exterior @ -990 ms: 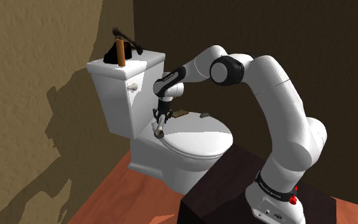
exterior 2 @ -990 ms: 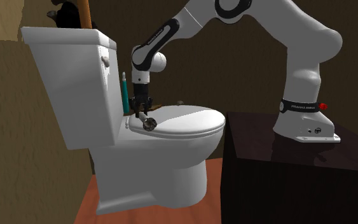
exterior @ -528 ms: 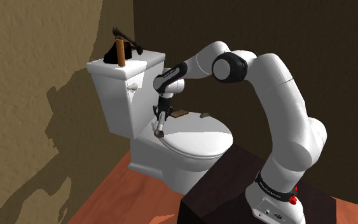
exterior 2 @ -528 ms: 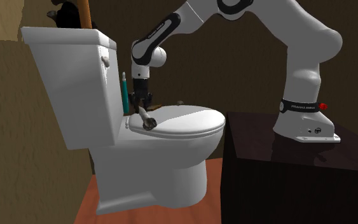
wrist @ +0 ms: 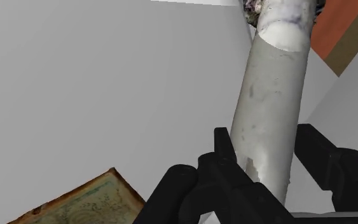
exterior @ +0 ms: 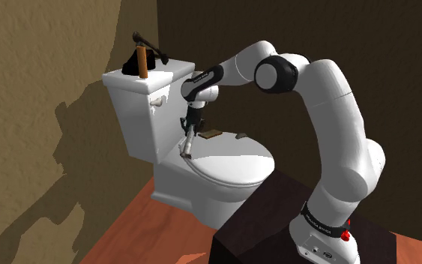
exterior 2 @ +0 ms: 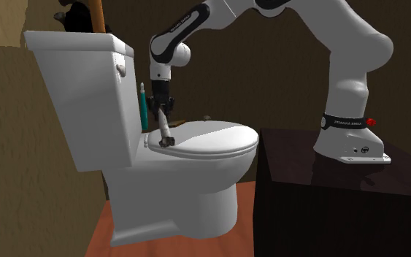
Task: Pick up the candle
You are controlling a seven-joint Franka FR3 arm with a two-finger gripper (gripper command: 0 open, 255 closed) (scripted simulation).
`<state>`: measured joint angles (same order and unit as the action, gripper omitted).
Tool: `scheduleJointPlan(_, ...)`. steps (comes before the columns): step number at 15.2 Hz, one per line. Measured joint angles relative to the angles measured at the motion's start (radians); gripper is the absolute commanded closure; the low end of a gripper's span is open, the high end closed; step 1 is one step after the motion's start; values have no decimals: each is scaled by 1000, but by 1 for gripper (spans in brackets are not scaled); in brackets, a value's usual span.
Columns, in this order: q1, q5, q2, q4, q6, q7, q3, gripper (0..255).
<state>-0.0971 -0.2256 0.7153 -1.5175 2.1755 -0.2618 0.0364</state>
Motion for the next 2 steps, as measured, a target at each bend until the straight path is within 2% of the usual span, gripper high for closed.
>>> scheduleJointPlan(2,1,2,-14,1,-15,-3,1,255)
